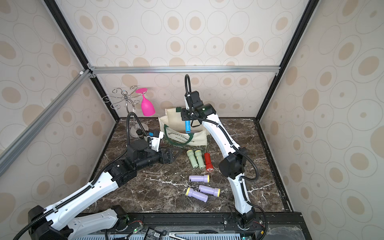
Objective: Put the flashlights into the tote bags
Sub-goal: Place the flashlight in the canvas bag.
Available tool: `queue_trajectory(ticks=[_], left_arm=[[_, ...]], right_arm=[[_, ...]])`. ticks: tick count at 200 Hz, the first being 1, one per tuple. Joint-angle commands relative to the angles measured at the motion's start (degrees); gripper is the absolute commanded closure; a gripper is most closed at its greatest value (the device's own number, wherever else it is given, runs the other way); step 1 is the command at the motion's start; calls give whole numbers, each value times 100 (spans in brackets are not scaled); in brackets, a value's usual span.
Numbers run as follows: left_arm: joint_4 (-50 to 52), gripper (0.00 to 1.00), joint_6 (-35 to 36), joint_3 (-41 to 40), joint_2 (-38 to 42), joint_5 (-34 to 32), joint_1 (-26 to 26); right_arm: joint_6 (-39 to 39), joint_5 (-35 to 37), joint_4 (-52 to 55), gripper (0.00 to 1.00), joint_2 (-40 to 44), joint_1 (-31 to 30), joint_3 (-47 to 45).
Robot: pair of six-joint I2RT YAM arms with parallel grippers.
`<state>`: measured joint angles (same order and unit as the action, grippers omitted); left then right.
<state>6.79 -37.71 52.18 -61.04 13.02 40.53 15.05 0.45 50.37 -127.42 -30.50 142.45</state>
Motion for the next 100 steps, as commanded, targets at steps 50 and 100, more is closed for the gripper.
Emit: queue_trajectory(ticks=[50,100], left_arm=[[82,0,-86,-218,136,-165,-19],[-136,3,-263,-583,35,-333,-19]], right_arm=[[-749,175,309,99,-577,131,-5],[-740,30,223,88,-679,134,-133]])
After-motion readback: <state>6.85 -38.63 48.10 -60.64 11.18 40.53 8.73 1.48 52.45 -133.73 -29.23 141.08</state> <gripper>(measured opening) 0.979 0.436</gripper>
